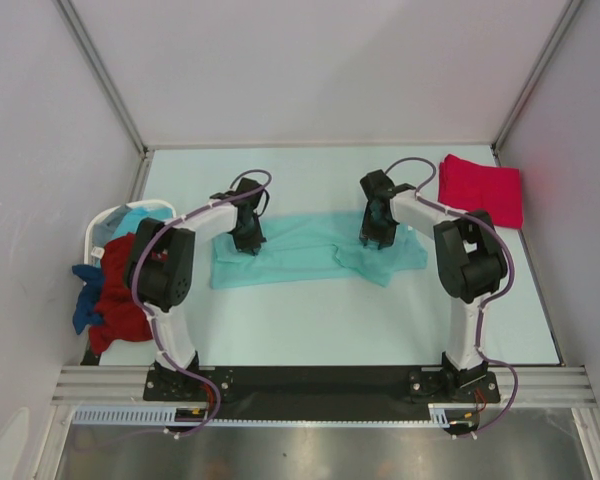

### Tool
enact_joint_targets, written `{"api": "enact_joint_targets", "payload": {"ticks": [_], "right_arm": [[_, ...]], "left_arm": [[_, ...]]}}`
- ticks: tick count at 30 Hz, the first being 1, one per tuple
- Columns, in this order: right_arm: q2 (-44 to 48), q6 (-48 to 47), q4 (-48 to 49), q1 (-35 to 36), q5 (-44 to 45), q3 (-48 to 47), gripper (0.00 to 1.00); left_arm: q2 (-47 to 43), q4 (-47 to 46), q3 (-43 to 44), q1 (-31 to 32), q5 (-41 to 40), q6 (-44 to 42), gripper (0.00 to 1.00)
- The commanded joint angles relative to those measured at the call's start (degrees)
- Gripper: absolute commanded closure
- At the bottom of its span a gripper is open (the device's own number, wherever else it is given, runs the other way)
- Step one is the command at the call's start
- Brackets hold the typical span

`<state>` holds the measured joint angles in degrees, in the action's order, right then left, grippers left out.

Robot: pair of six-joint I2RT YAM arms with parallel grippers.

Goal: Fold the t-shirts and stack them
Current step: Rotate the tshirt 90 degrees

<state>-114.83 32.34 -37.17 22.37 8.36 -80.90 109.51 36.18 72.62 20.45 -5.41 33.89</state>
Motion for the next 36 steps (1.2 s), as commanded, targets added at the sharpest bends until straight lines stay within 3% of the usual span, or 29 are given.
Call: {"api": "enact_joint_targets", "payload": {"ticks": [1, 4, 5, 19, 36], "right_arm": [[-7.96, 0.01, 2.27, -0.93, -0.54, 1.28, 0.56], [-9.45, -0.08, 1.66, -0.93, -0.8, -0.83, 0.61], [-9.71, -0.08, 1.49, -0.84, -0.8, -1.18, 0.72], [-8.49, -0.08, 1.92, -0.48, -0.71, 0.83, 1.0], [-7.34, -0.17, 1.92, -0.31, -0.1, 1.36, 1.0]], "left_arm": [[4.13, -1.47, -6.08, 0.47, 1.37, 1.53, 1.0], [3.25, -1.38, -7.23, 1.0, 0.93, 1.44, 1.0], [3.08, -1.29, -7.49, 1.09, 0.67, 1.36, 1.0], [2.2, -1.12, -8.28, 3.37, 0.14, 1.62, 1.0], [-0.62, 0.11, -8.11, 4.25, -2.41, 2.06, 1.0]]}}
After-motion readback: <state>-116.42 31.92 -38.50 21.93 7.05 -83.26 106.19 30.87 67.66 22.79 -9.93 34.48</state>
